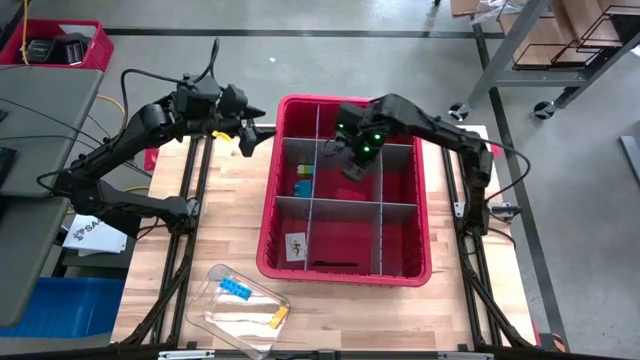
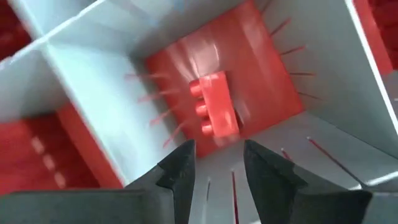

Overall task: Sort blocks
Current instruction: Move the orange block

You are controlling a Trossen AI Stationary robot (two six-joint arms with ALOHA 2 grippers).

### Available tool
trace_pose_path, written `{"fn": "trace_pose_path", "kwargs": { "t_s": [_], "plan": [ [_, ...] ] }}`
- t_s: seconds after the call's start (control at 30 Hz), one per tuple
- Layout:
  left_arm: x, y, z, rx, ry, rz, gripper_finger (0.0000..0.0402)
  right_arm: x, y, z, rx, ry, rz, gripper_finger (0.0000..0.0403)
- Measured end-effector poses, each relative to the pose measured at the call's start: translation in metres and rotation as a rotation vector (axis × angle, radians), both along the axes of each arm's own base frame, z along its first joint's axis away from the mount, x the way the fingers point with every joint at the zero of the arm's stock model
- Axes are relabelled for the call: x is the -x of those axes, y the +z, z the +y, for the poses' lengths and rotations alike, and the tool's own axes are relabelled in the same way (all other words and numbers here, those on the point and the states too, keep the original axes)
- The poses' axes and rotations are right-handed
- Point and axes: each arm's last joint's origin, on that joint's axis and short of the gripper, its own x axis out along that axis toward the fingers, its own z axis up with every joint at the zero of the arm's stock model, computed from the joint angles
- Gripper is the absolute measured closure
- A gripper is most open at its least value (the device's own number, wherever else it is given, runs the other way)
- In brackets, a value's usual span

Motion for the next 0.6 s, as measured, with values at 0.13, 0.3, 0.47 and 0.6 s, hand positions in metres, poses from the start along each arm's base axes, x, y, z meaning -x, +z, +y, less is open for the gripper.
{"fn": "trace_pose_path", "kwargs": {
  "t_s": [0.13, 0.3, 0.47, 0.6],
  "plan": [
    [-0.002, 0.000, 0.008, -0.031, 0.069, 0.001, 0.0055, -0.016, -0.019, -0.013, -0.068, -0.098, -0.007, 0.0274],
    [0.000, -0.004, 0.022, -0.022, 0.197, 0.022, 0.0055, -0.028, -0.037, -0.020, -0.109, -0.086, 0.011, 0.0274],
    [0.005, -0.006, 0.034, 0.042, 0.299, -0.010, 0.0055, -0.036, -0.048, -0.014, -0.121, -0.038, 0.035, 0.0274],
    [0.012, -0.006, 0.043, 0.019, 0.333, 0.004, 0.0055, -0.042, -0.053, 0.000, -0.154, -0.050, 0.054, 0.0274]
  ]
}}
